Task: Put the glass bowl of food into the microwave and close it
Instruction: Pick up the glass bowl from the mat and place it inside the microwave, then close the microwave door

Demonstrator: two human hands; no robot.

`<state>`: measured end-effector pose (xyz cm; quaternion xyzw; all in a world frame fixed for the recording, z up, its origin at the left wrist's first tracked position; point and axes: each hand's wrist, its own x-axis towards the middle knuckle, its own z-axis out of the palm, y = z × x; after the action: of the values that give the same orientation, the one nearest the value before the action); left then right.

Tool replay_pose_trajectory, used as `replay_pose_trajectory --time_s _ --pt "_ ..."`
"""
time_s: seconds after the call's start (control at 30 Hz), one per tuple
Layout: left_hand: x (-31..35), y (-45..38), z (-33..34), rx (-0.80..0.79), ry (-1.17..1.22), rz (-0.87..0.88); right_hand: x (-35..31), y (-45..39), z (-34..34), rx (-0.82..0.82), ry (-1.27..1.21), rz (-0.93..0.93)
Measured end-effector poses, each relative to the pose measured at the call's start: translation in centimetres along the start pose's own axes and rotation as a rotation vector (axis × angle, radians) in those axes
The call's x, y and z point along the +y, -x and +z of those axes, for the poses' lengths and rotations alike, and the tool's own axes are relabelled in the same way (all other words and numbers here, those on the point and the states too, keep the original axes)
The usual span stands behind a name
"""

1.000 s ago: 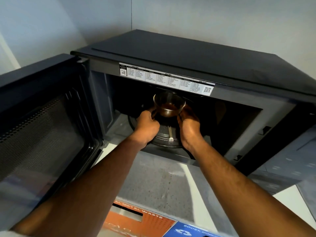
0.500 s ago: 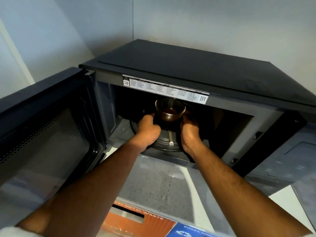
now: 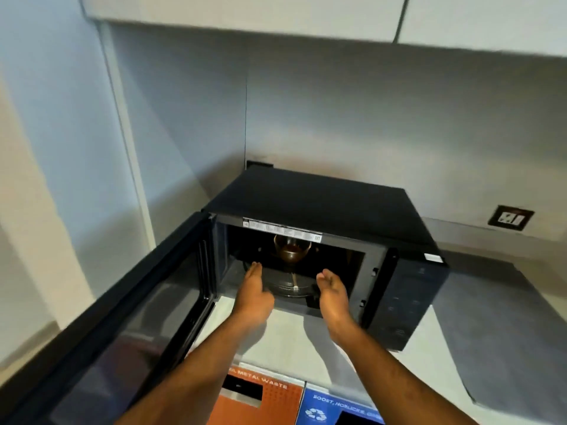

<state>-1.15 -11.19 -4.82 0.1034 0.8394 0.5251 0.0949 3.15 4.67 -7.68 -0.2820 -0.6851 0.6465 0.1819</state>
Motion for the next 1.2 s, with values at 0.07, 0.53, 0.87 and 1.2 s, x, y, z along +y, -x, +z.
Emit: replay_pose_trajectory --time_s 0.07,0.53,0.87,1.2 --pt "0.7 2.7 -2.0 0.001 -0.124 0.083 -1.8 2.5 -1.5 -0.018 0.04 -0.018" --pt "2.9 13.3 -15.7 0.242 -0.894 0.298 -8.8 7.3 -10.5 0.215 0.618 -0.475" --pt "0.3 18.7 -18.3 0.381 -1.0 -0.079 -6.2 4.7 -16.1 0.175 1.214 -0.547" --pt "1.5 20.3 -15.1 0.295 -1.078 -0.139 -5.6 4.4 -18.9 0.056 1.221 -0.644"
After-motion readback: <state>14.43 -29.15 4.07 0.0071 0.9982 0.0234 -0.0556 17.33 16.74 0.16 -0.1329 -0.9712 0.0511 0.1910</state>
